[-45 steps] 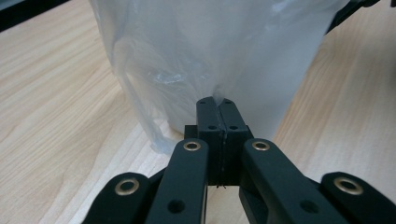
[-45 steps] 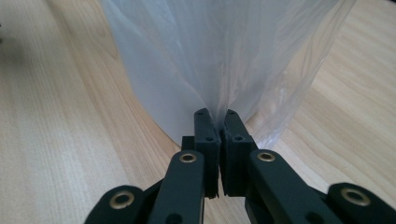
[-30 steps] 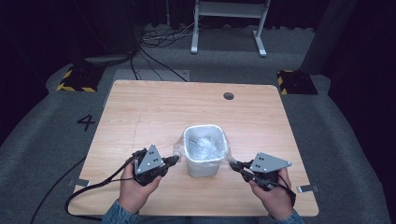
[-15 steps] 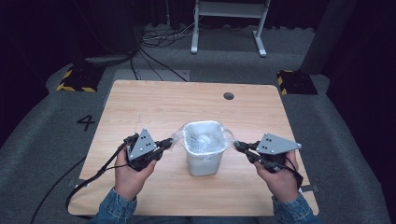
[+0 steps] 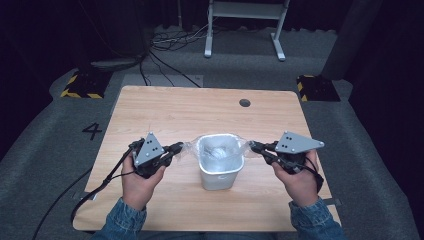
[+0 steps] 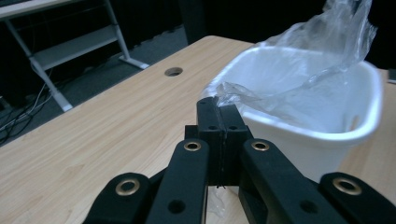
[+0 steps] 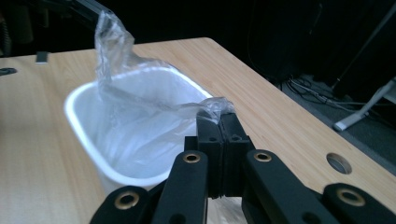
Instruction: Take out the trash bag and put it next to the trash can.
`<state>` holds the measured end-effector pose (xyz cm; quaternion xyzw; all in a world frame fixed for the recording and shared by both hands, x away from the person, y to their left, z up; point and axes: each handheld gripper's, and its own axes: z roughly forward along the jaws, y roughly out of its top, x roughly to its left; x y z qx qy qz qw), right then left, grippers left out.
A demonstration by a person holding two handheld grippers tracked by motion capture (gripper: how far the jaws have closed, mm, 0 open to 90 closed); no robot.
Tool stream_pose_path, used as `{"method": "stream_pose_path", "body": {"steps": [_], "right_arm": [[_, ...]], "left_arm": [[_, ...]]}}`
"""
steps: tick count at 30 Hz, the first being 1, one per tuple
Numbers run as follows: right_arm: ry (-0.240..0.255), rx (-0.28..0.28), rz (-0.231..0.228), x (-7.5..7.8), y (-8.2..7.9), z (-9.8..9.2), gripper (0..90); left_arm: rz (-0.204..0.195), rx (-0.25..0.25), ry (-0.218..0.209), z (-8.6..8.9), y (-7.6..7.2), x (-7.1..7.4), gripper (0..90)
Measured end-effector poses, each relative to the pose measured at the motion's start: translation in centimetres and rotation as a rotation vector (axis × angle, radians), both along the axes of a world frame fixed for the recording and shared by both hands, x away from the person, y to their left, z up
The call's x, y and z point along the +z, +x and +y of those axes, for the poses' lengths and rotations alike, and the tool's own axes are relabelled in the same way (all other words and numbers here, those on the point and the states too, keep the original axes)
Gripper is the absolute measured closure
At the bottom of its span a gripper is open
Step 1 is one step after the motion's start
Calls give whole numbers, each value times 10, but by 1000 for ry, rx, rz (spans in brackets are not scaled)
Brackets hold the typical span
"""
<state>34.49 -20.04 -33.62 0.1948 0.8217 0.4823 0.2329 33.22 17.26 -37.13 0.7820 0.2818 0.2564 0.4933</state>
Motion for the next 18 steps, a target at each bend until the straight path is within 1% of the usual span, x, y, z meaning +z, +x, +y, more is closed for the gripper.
{"method": "stream_pose_path", "body": {"steps": [1,3,4,7,9,13,14,16,18], "right_arm": [[-4,-9,8,-2,4,-1,899],[-7,-31,27,-6,14,-4,900],[-5,-39,39,-9,18,-6,900],[-1,-48,95,-19,31,-11,899],[-16,-55,128,-28,37,-11,900],[-39,-56,189,-47,46,-8,900],[-44,-51,195,-50,48,-7,900],[-60,-48,220,-59,50,-4,900],[-71,-43,239,-67,52,-2,900]], "left_arm": [[4,15,16,0,3,-3,898],[25,28,23,0,10,-9,898],[35,33,33,1,14,-12,898],[66,40,40,-1,20,-20,898],[80,45,60,-3,24,-26,898],[108,50,99,-7,29,-35,898],[113,46,108,-8,30,-38,898],[127,42,116,-10,32,-41,898],[143,35,113,-12,34,-45,898]]}}
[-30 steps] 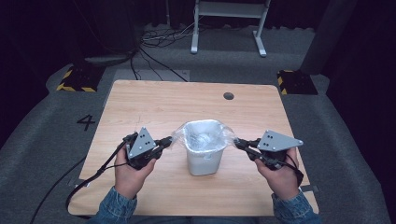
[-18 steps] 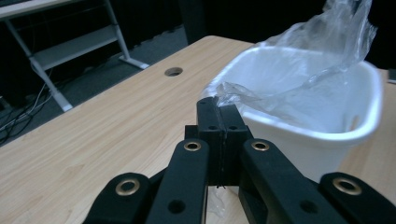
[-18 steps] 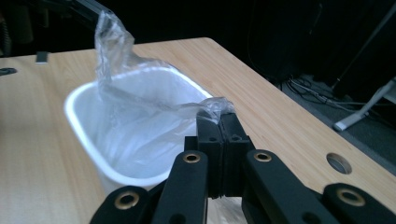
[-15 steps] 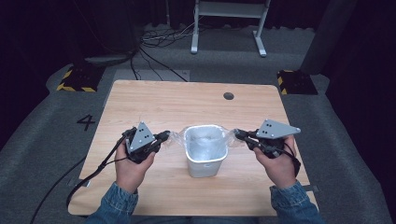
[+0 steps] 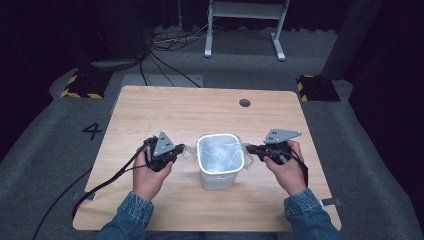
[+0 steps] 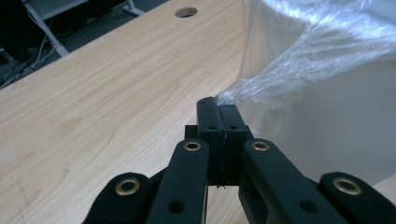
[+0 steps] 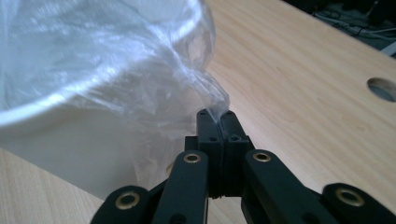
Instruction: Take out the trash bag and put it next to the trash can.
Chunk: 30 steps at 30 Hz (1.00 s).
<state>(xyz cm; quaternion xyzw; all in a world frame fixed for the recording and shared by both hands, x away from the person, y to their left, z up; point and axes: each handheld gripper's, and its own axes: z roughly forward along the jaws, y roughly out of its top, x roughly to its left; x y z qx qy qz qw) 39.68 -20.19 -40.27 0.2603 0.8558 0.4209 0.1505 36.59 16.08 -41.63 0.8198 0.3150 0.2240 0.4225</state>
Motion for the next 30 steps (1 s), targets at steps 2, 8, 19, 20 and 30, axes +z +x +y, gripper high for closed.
{"method": "stream_pose_path", "body": {"steps": [2,8,19,20,30], "right_arm": [[-2,5,14,-6,1,2,900],[7,-4,-4,-7,-6,0,764],[120,-133,-131,13,-40,-36,308],[126,-142,-144,15,-44,-40,300],[84,-171,-76,-12,-55,-49,231]], "left_arm": [[16,-9,-7,-1,1,-4,898],[11,-3,-7,5,-5,-4,769],[-43,-4,11,19,-39,12,315],[-49,4,22,20,-41,12,297],[7,71,11,34,-47,-11,248]]}}
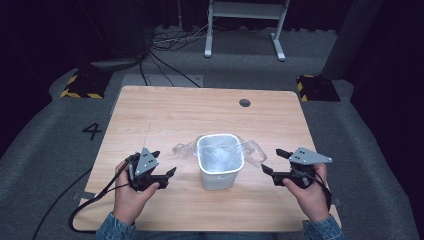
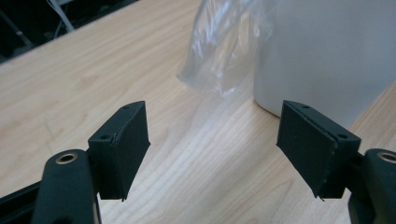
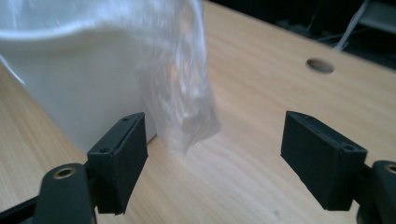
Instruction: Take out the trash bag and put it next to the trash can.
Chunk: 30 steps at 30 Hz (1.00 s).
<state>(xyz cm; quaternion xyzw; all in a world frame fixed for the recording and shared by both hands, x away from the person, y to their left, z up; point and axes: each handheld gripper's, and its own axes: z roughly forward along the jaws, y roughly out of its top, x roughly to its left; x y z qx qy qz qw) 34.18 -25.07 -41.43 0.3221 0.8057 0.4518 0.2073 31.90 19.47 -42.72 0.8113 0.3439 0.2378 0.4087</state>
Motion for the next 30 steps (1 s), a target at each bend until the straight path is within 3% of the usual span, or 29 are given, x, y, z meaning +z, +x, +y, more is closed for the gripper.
{"method": "stream_pose_path", "body": {"steps": [7,8,10,12,16,24,30], "right_arm": [[-49,37,57,-32,18,25,251],[-52,40,61,-33,20,26,308],[-51,57,49,-30,23,27,593],[-25,66,28,-20,21,26,746],[11,68,-37,8,18,24,845],[38,118,-127,66,26,39,867],[34,177,-164,89,29,64,871]], "left_arm": [[8,3,-14,-2,0,-8,258],[7,4,-17,-1,-1,-8,259],[2,9,-24,2,-2,-7,260],[0,16,-27,5,-3,-7,262],[-3,24,-30,6,-5,-7,266],[-15,16,-21,7,-16,-5,268],[-10,7,-43,9,-19,-4,269]]}}
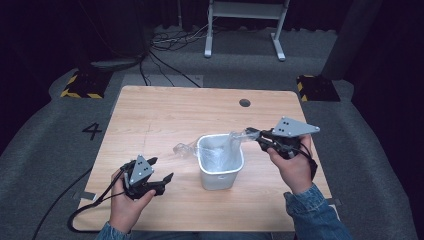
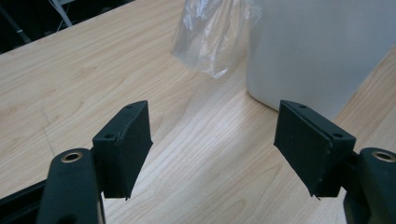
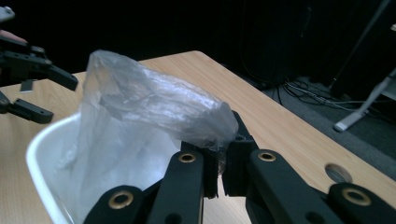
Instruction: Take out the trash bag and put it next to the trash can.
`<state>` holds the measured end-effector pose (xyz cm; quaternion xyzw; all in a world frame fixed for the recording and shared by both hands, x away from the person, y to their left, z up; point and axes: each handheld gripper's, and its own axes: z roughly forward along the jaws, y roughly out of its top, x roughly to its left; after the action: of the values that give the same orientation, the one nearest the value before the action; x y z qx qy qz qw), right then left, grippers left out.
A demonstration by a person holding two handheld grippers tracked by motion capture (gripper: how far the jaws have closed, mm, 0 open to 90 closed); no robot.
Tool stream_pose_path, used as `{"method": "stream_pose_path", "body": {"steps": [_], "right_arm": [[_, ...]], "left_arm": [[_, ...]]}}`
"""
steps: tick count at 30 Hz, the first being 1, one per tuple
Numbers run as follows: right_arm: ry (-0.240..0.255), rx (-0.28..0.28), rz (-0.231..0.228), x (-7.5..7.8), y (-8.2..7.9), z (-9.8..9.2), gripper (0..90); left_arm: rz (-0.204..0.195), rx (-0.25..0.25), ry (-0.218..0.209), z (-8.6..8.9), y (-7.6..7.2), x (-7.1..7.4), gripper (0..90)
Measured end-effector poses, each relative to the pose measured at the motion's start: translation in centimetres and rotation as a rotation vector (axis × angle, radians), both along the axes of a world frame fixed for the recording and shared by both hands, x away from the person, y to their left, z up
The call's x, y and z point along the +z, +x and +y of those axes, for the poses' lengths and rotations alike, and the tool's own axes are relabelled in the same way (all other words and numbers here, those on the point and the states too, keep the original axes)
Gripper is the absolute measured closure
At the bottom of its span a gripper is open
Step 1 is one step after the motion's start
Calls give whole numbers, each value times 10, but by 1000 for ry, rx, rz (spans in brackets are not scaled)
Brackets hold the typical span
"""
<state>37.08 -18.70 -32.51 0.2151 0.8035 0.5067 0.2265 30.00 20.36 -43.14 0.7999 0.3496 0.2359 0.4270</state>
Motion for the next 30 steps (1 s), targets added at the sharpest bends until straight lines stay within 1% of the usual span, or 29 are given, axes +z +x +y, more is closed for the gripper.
{"method": "stream_pose_path", "body": {"steps": [5,7,8,10,15,19,23,25,26,28,30], "right_arm": [[-2,65,-13,8,-3,28,872],[-4,96,-14,10,-4,40,872],[-9,111,-12,10,-5,46,872],[-17,137,-6,10,-6,58,872],[-34,205,10,7,-9,84,873],[-57,261,36,2,-13,103,874],[-95,306,81,-8,-15,117,872],[-107,309,88,-13,-15,120,854],[-105,301,85,-13,-15,119,812],[-77,259,77,-10,-15,113,700],[-41,211,59,-4,-15,103,601]], "left_arm": [[9,-17,-2,-3,0,-2,274],[12,-22,-9,-5,1,-3,276],[14,-27,-9,-6,1,-3,278],[22,-41,-22,-8,2,-4,283],[29,-54,-14,-12,6,-7,284],[25,-65,-8,-15,6,-7,284],[25,-68,-7,-16,7,-8,284],[28,-67,-8,-16,7,-8,284],[27,-68,-7,-16,6,-8,284],[25,-68,-8,-16,7,-8,284],[24,-70,-12,-16,7,-8,284]]}}
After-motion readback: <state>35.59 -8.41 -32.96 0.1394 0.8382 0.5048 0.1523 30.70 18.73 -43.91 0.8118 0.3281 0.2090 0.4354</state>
